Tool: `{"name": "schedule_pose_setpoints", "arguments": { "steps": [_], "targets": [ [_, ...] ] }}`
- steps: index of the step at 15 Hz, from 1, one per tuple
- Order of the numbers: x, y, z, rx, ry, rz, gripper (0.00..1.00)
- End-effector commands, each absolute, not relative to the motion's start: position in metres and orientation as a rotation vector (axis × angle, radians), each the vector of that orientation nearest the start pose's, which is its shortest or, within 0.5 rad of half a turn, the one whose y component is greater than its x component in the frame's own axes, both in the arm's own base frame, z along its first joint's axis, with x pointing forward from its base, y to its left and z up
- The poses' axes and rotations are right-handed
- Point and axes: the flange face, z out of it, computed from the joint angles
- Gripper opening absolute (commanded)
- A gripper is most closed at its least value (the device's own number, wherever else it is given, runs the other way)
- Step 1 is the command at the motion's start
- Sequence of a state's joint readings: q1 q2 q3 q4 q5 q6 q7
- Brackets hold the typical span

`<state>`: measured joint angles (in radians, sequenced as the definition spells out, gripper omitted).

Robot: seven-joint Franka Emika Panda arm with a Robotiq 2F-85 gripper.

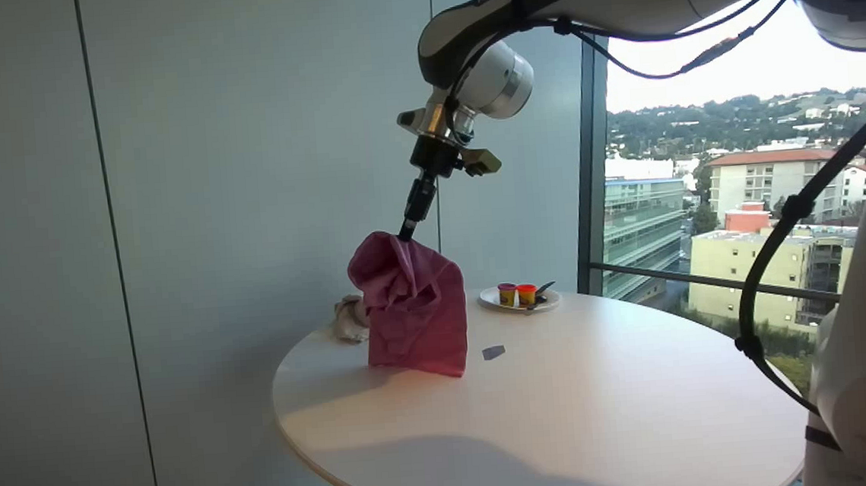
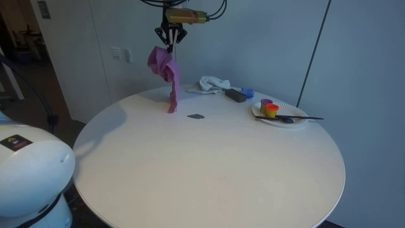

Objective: Unfold the pink t-shirt.

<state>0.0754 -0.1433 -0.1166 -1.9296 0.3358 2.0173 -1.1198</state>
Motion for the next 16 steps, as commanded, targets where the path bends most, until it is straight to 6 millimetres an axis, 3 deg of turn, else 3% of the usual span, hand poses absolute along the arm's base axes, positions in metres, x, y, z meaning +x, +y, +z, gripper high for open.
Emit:
{"name": "schedule_pose_setpoints", "arguments": {
  "steps": [1,5,8,13,16],
  "targets": [
    [0.555,-0.078,0.534,-2.474,-1.231,-0.744,0.03],
    [0.553,-0.153,0.477,-2.333,-1.001,-0.901,0.03],
    [0.546,-0.187,0.447,-2.267,-0.788,-0.982,0.03],
    [0.544,-0.205,0.414,-2.307,-0.388,-0.954,0.06],
    [0.546,-0.203,0.411,-2.480,-0.247,-0.934,0.05]
  ]
}}
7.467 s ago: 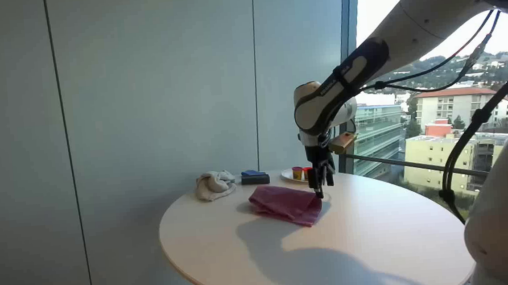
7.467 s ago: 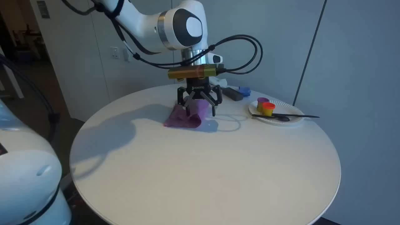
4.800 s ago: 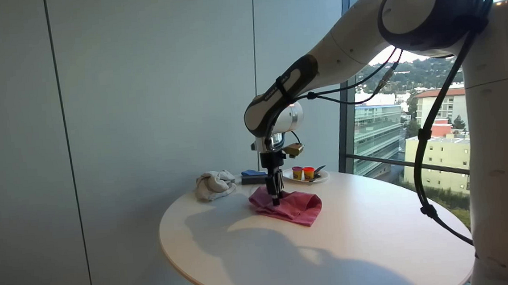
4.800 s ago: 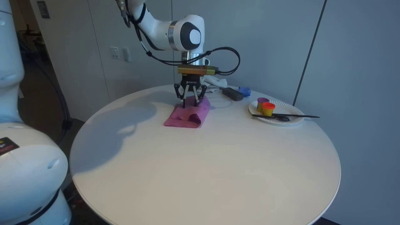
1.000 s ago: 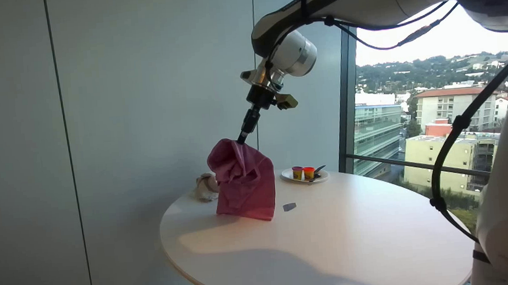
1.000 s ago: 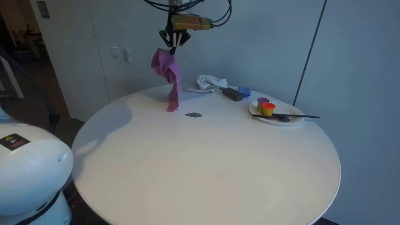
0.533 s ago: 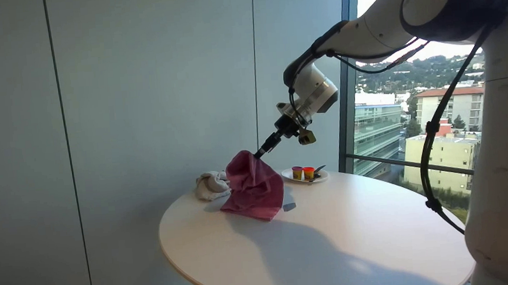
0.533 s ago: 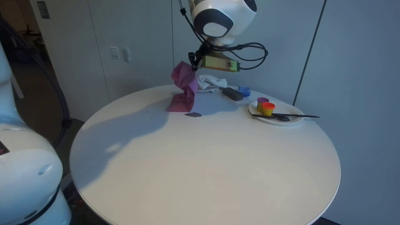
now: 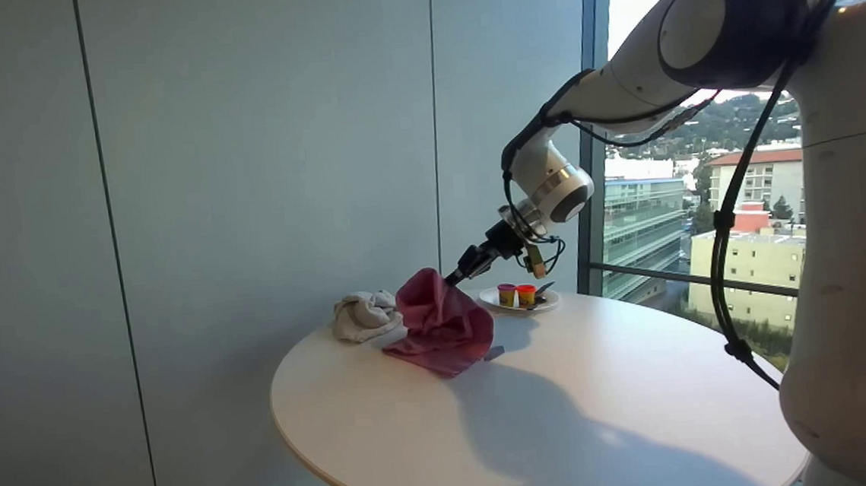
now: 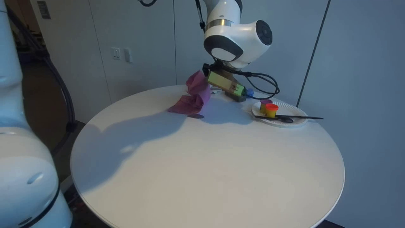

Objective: Unfold the pink t-shirt.

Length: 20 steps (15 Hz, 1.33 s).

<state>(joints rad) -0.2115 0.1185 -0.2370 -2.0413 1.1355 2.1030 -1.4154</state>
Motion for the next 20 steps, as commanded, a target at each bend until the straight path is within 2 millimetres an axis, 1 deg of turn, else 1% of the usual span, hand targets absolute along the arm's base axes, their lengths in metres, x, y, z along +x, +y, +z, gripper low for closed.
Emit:
{"name": "schedule_pose_setpoints", "arguments": {
  "steps": [1,5,8,10,11,12,13,14,15,16,17,18,19,20],
  "targets": [
    [0.547,-0.201,0.411,-2.533,-0.205,-0.939,0.05],
    [0.550,-0.193,0.408,-2.731,-0.007,-0.944,0.05],
    [0.547,-0.192,0.401,-2.868,0.140,-0.947,0.04],
    [0.543,-0.195,0.394,-2.954,0.228,-0.953,0.05],
    [0.539,-0.199,0.385,-2.999,0.263,-0.938,0.30],
    [0.535,-0.204,0.377,-3.042,0.305,-0.922,0.30],
    [0.531,-0.211,0.367,-3.086,0.338,-0.886,0.35],
    [0.529,-0.216,0.355,-3.137,0.343,-0.829,0.41],
    [0.527,-0.223,0.349,-3.197,0.322,-0.762,0.48],
    [0.527,-0.229,0.348,-3.254,0.299,-0.741,0.58],
    [0.528,-0.235,0.350,-3.314,0.259,-0.709,0.65],
    [0.528,-0.239,0.358,-3.370,0.211,-0.701,0.71],
    [0.527,-0.236,0.370,-3.415,0.116,-0.698,0.80],
    [0.521,-0.228,0.381,-3.438,-0.003,-0.707,0.87]
  ]
}}
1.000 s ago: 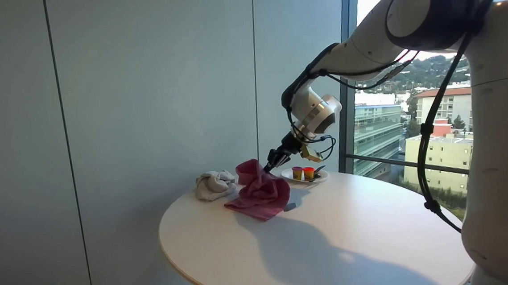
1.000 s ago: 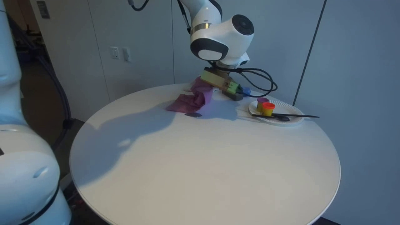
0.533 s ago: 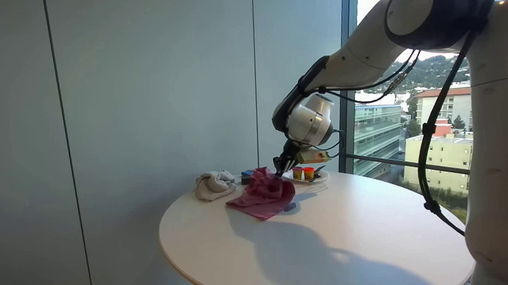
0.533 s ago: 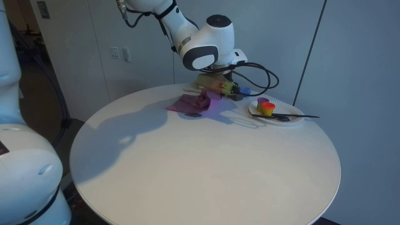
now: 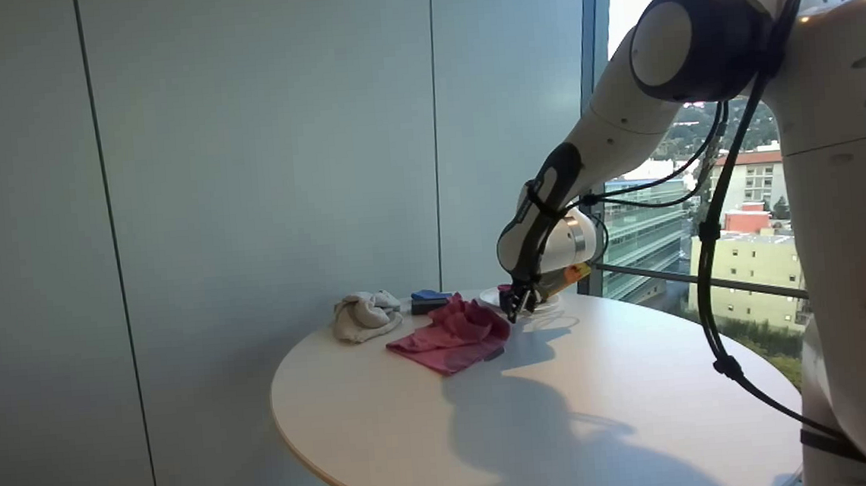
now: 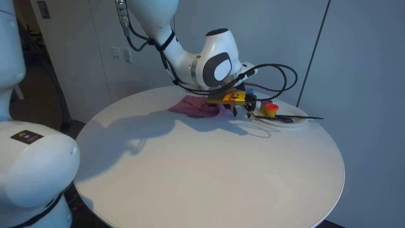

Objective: Unfold the pink t-shirt.

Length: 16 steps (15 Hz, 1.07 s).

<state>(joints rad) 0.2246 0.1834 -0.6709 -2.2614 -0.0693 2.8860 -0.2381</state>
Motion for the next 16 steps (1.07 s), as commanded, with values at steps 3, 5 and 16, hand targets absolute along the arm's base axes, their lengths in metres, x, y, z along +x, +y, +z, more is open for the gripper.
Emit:
{"name": "schedule_pose_setpoints", "arguments": {
  "steps": [3,5,16],
  "targets": [
    [0.507,-0.211,0.414,-3.448,-0.345,-0.815,1.00],
    [0.497,-0.190,0.437,-3.390,-0.580,-0.835,1.00],
    [0.465,-0.089,0.486,-2.879,-1.159,-0.563,1.00]
  ]
}}
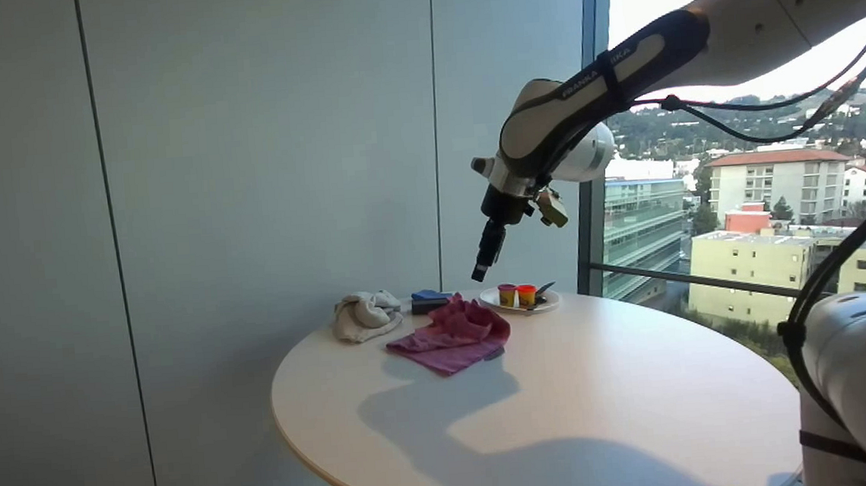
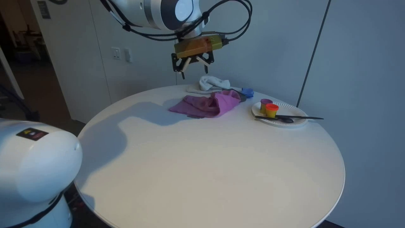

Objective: Unfold the pink t-shirt.

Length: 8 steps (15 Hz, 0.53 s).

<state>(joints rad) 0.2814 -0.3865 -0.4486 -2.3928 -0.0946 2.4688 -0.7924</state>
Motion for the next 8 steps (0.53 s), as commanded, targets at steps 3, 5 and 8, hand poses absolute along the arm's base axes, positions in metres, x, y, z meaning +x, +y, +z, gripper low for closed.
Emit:
{"name": "schedule_pose_setpoints", "arguments": {
  "steps": [3,5,8],
  "targets": [
    [0.471,-0.098,0.455,-2.893,-1.174,-0.300,1.00],
    [0.474,-0.102,0.438,-2.871,-1.192,-0.186,1.00],
    [0.483,-0.105,0.418,-2.873,-1.253,-0.068,1.00]
  ]
}}
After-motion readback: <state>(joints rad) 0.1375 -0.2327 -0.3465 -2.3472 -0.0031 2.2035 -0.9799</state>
